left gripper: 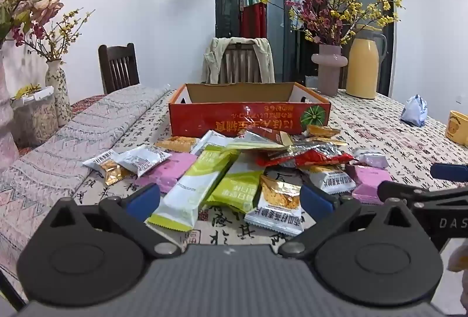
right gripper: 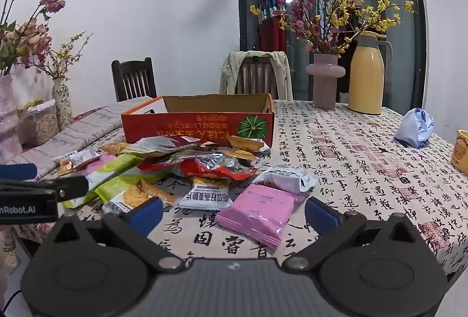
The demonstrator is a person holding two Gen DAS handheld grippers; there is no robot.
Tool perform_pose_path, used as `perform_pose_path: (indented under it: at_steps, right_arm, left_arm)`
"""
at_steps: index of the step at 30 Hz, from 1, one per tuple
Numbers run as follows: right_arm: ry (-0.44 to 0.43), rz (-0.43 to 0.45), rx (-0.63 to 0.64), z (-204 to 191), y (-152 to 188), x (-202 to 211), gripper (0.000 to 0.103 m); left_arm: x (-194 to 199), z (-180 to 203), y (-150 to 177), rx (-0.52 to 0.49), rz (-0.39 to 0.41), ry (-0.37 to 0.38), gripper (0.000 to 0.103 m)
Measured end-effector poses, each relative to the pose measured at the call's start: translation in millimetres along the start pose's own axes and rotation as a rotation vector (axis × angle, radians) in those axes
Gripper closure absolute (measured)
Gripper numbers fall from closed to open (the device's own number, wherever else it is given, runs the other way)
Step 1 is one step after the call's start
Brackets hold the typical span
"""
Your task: Organize snacks
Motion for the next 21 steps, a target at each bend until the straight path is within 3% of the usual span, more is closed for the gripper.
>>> perform_pose_path:
  at_steps: [4, 21]
  right_arm:
    - [0.003, -0.003, 0.005, -0.5, 0.4, 0.2, 0.0]
    - [-0.002, -0.014, -0.001, -1.1, 3.2, -1.1, 0.0]
  left_arm:
    - [1.4, 6.6, 6.2, -0.038, -0.003, -0.018, 0.0]
    - [2.5, 1.9, 7.0, -0.035, -0.037, -0.004, 0.0]
Point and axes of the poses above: each gripper's, at about its wrist camera, not at the fingertips, and x roughly against the way its jaws point, z to its right, y to its underside, the point moved 2 cm from there along -x, roughly the way its jaws point, and after that the axes turned 8 degrees about -z, right-handed, at the moved point
